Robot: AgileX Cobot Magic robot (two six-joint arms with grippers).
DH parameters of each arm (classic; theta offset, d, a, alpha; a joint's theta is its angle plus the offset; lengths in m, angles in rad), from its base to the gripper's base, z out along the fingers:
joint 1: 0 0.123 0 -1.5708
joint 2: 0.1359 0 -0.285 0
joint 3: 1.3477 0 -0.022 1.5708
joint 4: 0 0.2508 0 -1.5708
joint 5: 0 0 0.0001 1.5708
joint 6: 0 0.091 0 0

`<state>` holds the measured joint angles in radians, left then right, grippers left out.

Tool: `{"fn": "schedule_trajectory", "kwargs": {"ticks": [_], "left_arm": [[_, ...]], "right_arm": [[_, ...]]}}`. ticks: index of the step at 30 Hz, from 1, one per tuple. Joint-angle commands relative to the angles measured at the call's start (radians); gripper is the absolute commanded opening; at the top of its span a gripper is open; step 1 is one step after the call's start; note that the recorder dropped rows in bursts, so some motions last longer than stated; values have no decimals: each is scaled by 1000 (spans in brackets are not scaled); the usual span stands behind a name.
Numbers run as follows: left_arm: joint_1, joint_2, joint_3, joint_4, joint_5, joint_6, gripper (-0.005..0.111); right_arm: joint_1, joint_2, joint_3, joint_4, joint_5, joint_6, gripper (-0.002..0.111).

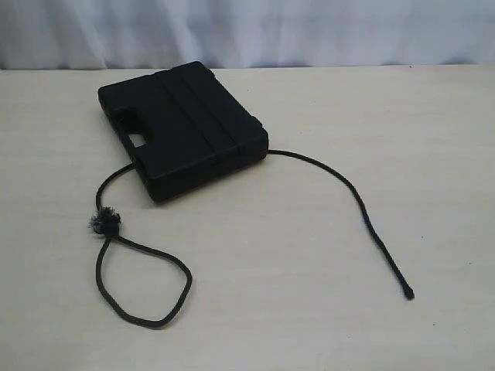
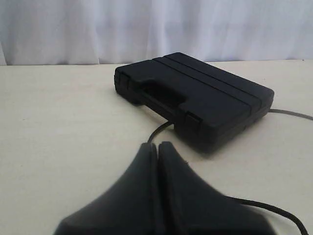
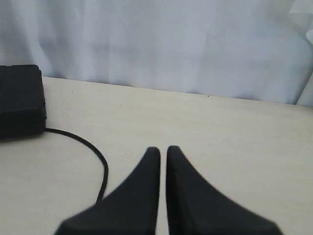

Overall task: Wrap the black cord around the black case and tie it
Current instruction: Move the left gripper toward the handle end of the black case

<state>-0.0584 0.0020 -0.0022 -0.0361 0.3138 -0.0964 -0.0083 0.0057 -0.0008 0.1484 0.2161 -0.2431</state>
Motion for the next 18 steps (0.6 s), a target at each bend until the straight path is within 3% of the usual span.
{"fn": "schedule_trajectory", "kwargs": {"ticks": [1, 6, 9, 18], "left_arm": [[1, -2, 2, -1, -7, 2, 0], [1, -2, 2, 36, -39, 2, 0], [1, -2, 2, -55, -198, -56, 0], [1, -2, 2, -79, -1044, -61, 0]], "right_arm": [[-3, -6, 1, 0, -6, -3, 4], [-3, -6, 1, 0, -9, -3, 4], [-3, -6, 1, 0, -9, -3, 4], [-3, -6, 1, 0, -48, -3, 4]]}}
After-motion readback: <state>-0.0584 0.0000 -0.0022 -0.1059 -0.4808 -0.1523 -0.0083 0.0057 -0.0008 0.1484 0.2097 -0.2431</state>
